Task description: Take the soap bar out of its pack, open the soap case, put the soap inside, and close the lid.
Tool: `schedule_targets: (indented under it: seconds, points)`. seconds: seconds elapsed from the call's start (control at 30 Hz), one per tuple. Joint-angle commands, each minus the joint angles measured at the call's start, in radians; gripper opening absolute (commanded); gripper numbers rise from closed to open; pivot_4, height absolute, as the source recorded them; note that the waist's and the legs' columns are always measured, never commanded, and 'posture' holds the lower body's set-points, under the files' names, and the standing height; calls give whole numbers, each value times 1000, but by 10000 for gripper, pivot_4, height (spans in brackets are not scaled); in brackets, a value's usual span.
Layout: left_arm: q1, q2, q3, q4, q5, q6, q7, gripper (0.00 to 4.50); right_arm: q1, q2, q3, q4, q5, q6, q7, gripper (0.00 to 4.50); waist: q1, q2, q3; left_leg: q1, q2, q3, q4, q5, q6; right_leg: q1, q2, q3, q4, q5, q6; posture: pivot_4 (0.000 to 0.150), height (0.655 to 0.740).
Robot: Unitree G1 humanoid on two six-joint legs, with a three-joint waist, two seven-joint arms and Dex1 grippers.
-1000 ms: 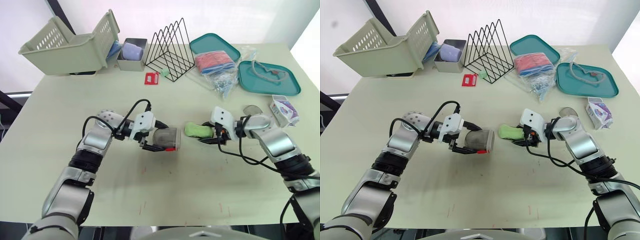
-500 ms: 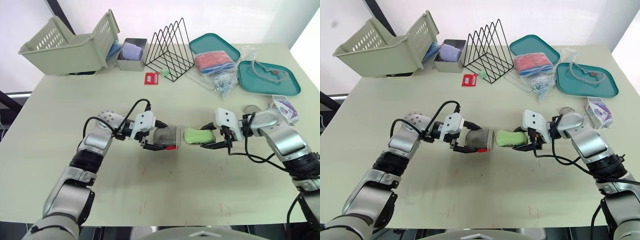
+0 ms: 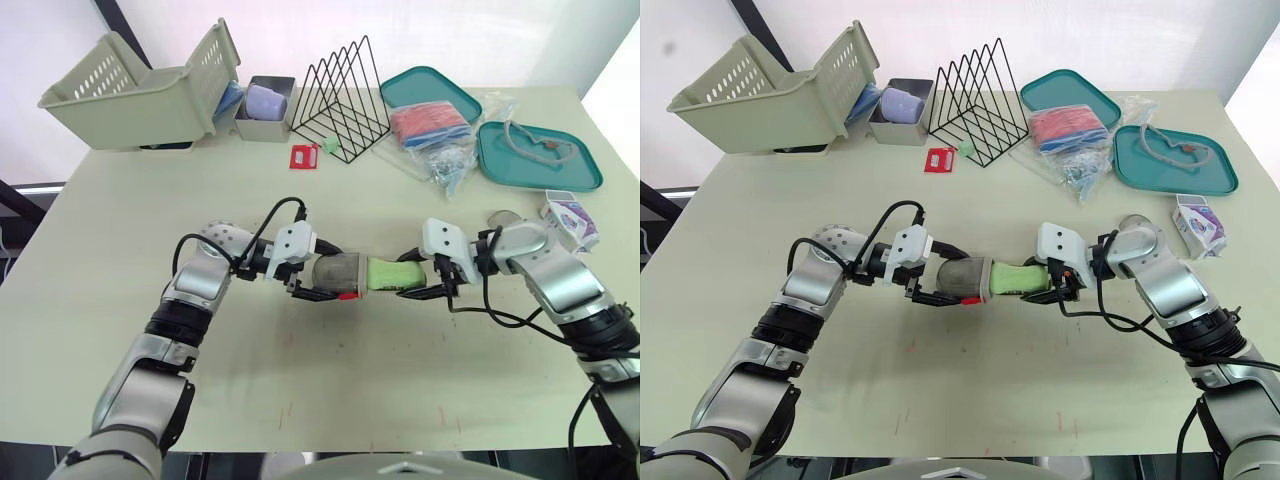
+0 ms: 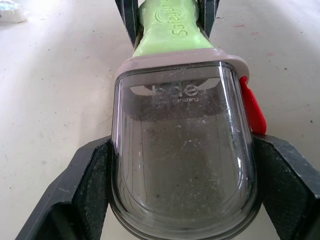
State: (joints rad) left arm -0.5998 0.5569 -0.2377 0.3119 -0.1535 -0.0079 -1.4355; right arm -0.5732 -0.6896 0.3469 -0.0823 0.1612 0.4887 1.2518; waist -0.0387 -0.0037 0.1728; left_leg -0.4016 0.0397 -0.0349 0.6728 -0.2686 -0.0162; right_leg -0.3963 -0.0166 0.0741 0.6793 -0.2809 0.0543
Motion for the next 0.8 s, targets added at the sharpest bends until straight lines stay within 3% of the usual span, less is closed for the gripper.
schedule_targets:
  seconds: [0.03,0.57,0.6,0.67,0.8]
  points:
    - [-6,2,14,-34,-19,-15,4,34750,-30,8,6,-36,3,9,5,28686,0,0,0,0,0,0,0,0,0,0,0,0,0,0,0,1500,7400]
    - [-9,-78,-6,-45,8,-43,85,34750,-128,11,76,-167,-44,196,-20,28686,1,0,0,0,0,0,0,0,0,0,0,0,0,0,0,1500,7400]
    - [-6,-79,-7,-47,11,-45,88,34750,-130,12,70,-174,-38,204,-22,35642,1,0,0,0,0,0,0,0,0,0,0,0,0,0,0,1500,7400]
    - [-3,-80,-9,-48,13,-46,93,34750,-132,6,60,-179,-28,202,-14,43854,0,0,0,0,0,0,0,0,0,0,0,0,0,0,0,1500,7400]
    - [-2,-81,-13,-45,18,-48,97,34750,-131,-9,48,-182,-13,199,-10,44882,0,0,0,0,0,0,0,0,0,0,0,0,0,0,0,1500,7400]
